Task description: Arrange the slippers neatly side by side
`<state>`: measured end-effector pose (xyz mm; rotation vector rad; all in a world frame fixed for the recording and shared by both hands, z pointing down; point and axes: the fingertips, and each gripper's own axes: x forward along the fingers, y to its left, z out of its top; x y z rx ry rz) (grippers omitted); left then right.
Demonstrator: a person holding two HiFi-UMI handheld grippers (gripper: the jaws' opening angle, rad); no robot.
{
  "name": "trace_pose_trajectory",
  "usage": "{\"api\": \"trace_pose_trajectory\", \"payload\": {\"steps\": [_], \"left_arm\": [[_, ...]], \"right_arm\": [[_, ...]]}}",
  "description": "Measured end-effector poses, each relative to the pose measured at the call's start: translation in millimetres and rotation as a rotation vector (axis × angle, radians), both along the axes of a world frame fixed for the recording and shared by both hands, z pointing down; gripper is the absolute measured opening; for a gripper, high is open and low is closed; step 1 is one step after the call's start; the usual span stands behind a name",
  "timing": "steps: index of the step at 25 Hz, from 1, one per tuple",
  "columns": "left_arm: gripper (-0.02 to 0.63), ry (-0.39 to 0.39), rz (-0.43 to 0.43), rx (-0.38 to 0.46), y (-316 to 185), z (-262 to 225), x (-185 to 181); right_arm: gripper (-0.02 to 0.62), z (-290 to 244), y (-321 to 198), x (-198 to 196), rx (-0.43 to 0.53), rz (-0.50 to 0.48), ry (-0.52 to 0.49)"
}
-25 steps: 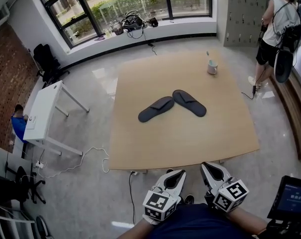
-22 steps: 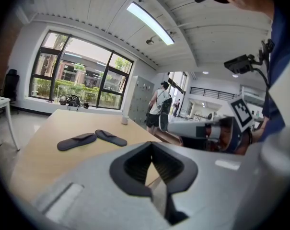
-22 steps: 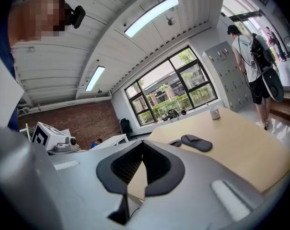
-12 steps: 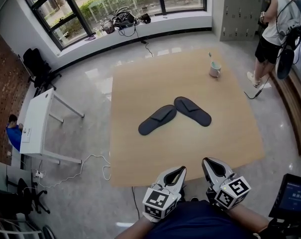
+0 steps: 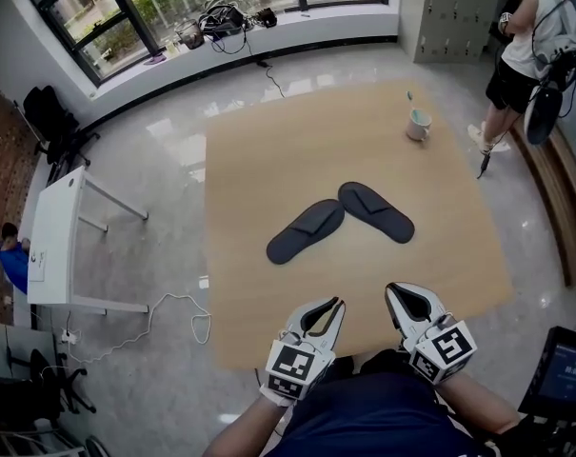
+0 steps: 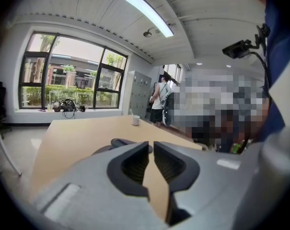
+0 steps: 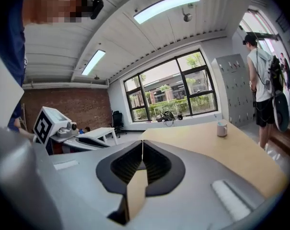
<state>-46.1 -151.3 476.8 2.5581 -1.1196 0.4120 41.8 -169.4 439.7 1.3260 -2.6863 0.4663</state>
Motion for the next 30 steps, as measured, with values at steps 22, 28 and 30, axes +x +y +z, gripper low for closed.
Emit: {"api": "trace_pose_trajectory", "payload": {"steps": [22,28,30], "left_arm": [[0.043,-0.394,0.047,0.080,-96.3,66.0,-48.3],[0.043,-0.505,0.133,0.081,-123.4,89.2,-54.2],[0.052,-0.551,0.179,0.073,-128.5,98.0,-56.5]], "right_arm": [[0.075,105.1,-111.6,20.0,-0.045,-0.200,0.387],[0.075,125.9,-131.5,19.3,0.061,-0.396,0.665],[0.085,133.0,-135.4,18.6,0.062,-0.450,0.713]]}}
